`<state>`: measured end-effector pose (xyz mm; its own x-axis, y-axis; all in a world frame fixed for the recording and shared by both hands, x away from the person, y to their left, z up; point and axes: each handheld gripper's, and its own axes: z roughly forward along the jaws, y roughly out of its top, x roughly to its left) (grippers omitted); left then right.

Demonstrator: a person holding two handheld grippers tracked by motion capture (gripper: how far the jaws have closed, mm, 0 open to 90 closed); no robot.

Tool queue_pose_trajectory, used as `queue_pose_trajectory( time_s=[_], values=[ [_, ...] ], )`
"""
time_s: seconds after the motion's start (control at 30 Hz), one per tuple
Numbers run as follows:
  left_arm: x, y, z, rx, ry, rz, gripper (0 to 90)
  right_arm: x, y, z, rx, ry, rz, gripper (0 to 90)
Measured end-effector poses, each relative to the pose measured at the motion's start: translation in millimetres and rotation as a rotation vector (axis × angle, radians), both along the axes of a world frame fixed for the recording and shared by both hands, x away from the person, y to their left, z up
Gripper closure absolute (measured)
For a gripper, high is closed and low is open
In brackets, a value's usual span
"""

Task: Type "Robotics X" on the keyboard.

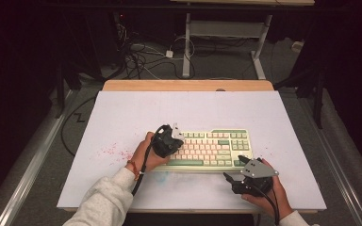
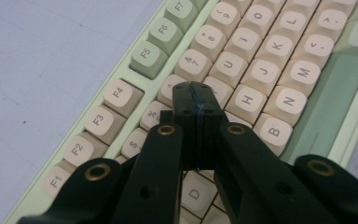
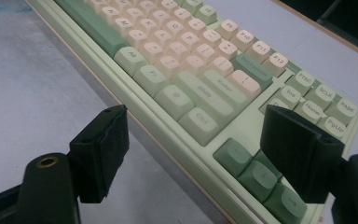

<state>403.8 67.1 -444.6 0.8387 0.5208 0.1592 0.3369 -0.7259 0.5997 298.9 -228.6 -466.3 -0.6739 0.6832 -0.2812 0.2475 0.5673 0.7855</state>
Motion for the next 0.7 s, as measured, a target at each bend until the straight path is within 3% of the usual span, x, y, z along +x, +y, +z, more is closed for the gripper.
queue_pose_trajectory(
  time_s=[0.3,0.7],
  values=[
    [-0.3,-7.1,-2.3,0.048,0.002,-0.023,87.6,-0.1,1.2,-0.5,-0.017,-0.008,-0.002,23.9],
    [-6.1,-0.2,6.5,-0.012,-0.036,-0.022,86.3,-1.0,0.4,0.2,-0.018,-0.013,-0.003,24.0]
  ],
)
